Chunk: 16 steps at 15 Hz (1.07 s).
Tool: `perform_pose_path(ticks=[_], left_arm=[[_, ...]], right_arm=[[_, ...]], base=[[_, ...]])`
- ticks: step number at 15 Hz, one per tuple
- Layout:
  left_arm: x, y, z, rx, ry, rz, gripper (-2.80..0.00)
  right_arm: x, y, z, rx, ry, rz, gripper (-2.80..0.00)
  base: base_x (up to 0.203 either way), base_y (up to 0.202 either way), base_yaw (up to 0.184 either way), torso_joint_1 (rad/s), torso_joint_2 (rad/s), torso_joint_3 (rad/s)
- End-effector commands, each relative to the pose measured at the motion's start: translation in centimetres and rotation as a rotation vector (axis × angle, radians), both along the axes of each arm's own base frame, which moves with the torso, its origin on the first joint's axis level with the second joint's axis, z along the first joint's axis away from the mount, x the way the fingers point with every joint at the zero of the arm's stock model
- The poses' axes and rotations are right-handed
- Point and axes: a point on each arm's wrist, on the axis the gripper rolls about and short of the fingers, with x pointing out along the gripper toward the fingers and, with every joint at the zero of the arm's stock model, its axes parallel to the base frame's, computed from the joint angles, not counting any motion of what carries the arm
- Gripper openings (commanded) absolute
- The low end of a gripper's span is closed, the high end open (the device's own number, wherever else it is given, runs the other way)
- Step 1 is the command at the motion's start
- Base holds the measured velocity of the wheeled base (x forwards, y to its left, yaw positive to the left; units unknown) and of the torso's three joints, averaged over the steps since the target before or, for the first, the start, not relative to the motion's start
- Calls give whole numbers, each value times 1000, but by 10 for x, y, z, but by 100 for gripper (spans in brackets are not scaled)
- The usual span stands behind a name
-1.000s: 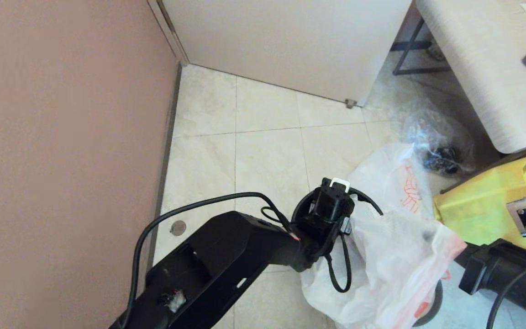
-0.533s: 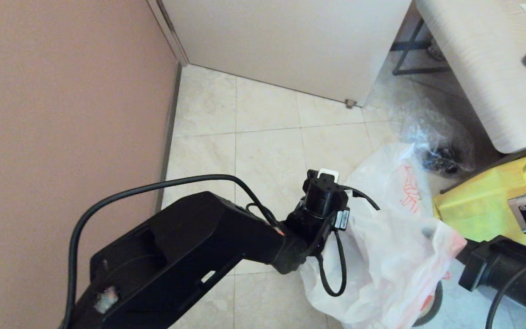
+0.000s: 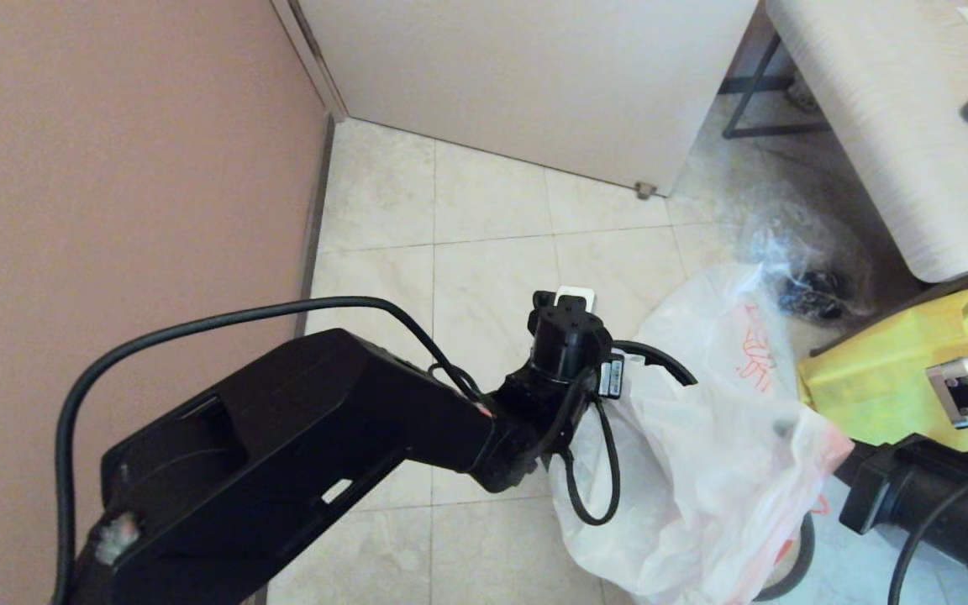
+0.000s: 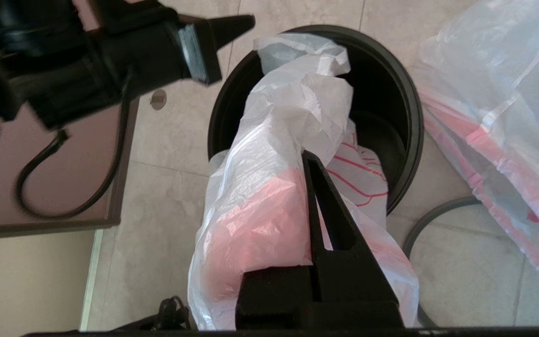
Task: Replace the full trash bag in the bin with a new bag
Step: Put the new garbage bag on the trash can
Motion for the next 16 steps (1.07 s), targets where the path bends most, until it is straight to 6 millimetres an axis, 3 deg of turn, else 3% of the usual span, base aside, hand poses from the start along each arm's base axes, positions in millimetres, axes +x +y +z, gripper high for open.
perform_pose_path(ticks=[1,5,10,13,16], left_arm=[[14,2,-4,-9,-11,27,-280],[38,-3,-18,40,33,49,-280],[13,-14,-30,76,76,3,-280],[14,-15,-58,122,117,4,-280],[30,-16,-90,162,134,20,-280]], right_arm=[[2,0,1,2,-5,1,-280],[2,0,0,3,-2,1,-280],[2,0,0,3,-2,-4,-280],[5,0,-3,0,12,-7,-280],[9,-2,-1,2,4,-19,-280]], base=[[0,0,0,0,0,0],[0,0,0,0,0,0],[0,0,0,0,0,0],[0,0,0,0,0,0],[0,0,0,0,0,0]])
